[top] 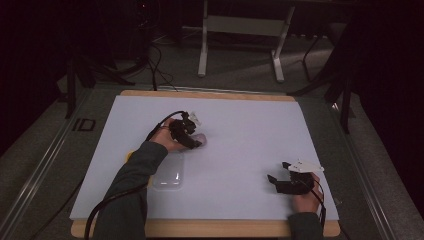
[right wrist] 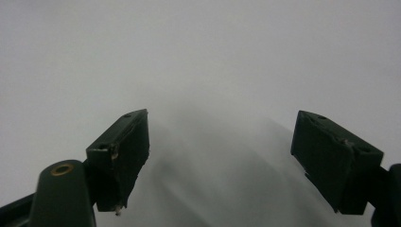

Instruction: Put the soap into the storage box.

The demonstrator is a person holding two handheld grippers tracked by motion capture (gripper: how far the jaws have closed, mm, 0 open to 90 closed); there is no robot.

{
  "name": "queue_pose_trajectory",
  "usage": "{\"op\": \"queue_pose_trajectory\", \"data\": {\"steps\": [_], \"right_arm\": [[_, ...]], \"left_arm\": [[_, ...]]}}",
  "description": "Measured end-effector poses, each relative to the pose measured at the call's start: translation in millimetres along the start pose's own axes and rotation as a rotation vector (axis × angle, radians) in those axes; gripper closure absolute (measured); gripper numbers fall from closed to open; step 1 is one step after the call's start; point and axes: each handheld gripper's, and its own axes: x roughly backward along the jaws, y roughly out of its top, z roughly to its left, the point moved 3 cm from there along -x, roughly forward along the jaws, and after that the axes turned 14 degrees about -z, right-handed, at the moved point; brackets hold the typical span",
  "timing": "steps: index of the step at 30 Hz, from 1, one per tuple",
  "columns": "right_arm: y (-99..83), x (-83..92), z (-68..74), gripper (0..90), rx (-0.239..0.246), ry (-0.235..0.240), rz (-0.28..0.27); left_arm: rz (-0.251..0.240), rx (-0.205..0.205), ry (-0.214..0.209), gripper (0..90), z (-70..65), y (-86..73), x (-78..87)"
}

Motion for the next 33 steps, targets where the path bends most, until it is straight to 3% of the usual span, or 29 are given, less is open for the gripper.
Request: {"op": "queue_pose_trajectory", "data": {"steps": [5,17,21,24,33], "right_arm": [[-0.1,-0.2,0.2,19.8,-0.003,0.002,0.003],[-0.1,-0.6,0.1,19.8,0.002,0.004,0.008],[-0.2,-0.9,0.1,19.8,0.003,0.005,0.009],[-0.2,-0.9,0.1,19.8,0.003,0.006,0.011],[-0.2,-1.2,0.2,19.8,0.006,0.007,0.013]], "left_arm": [[0.030,0.017,-0.007,36.6,3.4,-5.7,-13.5],[0.113,0.003,-0.007,37.4,7.2,-7.8,-22.5],[0.151,0.057,-0.031,45.0,10.8,-6.7,-22.4],[0.174,0.071,-0.026,46.6,11.0,-4.6,-23.3],[0.264,0.076,-0.020,48.4,9.4,2.2,-26.1]]}}
